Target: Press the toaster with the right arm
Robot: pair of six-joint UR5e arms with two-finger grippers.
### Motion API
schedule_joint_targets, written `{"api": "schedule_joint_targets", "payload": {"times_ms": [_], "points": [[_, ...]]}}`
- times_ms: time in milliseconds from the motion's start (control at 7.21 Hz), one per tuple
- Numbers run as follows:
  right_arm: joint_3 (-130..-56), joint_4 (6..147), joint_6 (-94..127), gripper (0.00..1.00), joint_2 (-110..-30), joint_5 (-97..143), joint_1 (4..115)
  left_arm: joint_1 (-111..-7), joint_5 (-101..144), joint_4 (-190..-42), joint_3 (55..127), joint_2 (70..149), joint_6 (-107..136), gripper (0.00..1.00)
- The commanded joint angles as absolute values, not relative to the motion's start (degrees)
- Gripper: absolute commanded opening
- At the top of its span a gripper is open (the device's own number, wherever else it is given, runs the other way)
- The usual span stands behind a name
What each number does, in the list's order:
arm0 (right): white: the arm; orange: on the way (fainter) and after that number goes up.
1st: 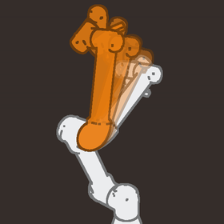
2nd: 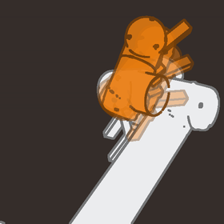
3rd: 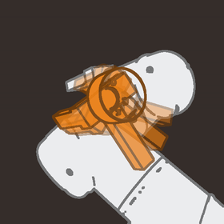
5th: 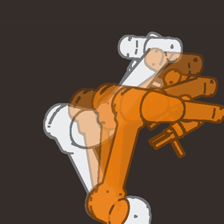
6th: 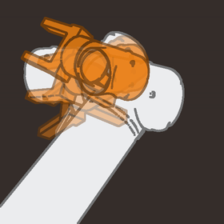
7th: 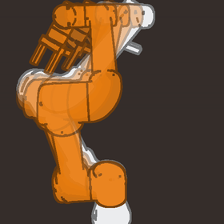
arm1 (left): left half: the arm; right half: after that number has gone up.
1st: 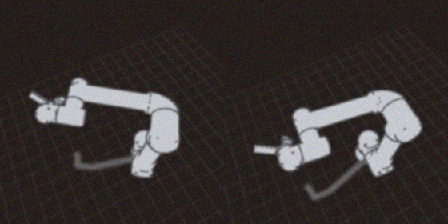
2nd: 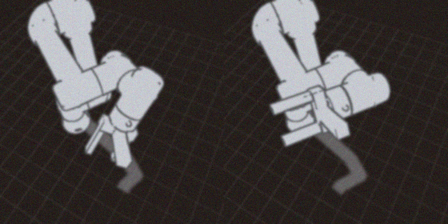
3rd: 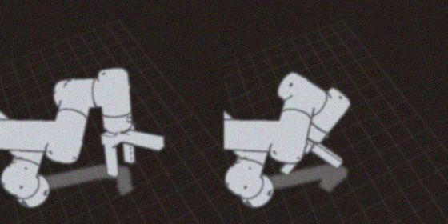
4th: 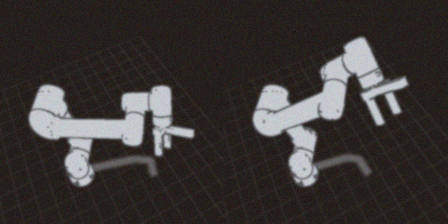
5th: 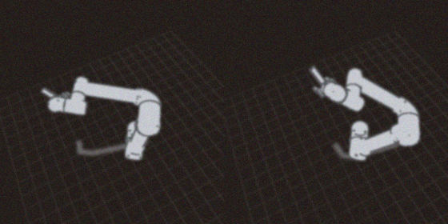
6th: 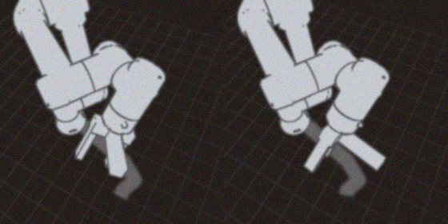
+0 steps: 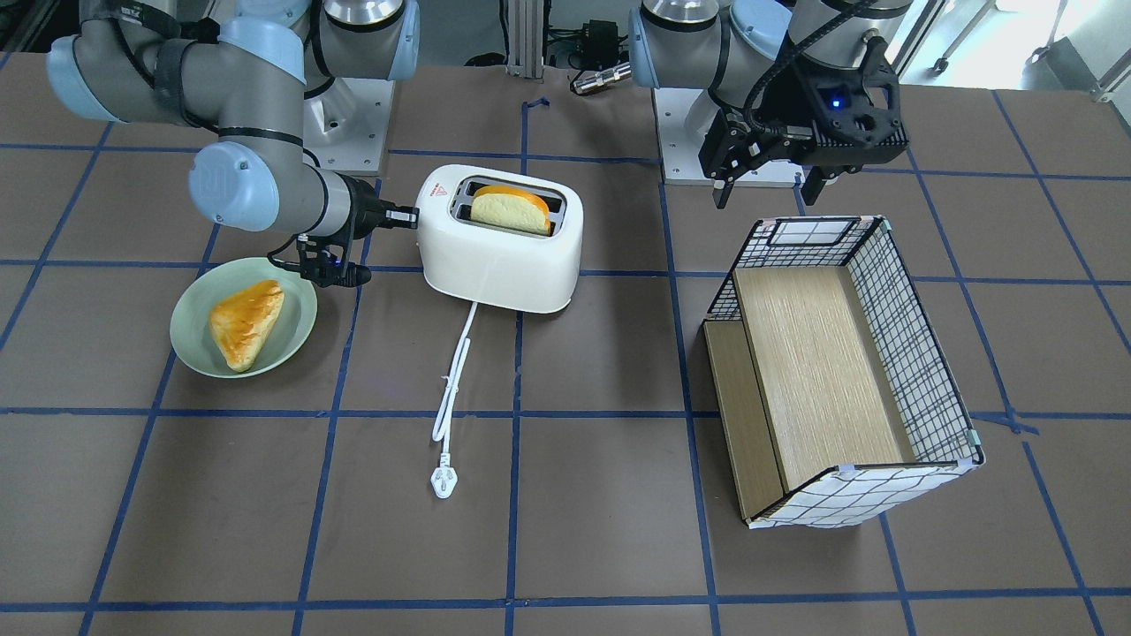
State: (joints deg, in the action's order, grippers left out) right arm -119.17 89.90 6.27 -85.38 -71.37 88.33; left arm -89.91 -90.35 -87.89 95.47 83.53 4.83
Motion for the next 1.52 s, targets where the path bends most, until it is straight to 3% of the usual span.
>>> {"api": "schedule_joint_targets", "payload": {"times_ms": [0, 832, 1386], "points": [[-119.18, 90.35, 6.24, 0.00, -84.29, -71.46, 88.33, -89.91, -90.35, -87.89, 95.45, 83.50, 4.83, 1.00], [-116.65, 90.62, 11.31, 0.00, -83.67, -72.24, 88.07, -89.91, -90.35, -87.89, 95.45, 83.58, 4.83, 1.00], [-94.72, 72.47, 16.87, 0.09, -85.78, -73.21, 88.24, -89.91, -90.35, -87.89, 95.45, 83.50, 4.83, 1.00]]}}
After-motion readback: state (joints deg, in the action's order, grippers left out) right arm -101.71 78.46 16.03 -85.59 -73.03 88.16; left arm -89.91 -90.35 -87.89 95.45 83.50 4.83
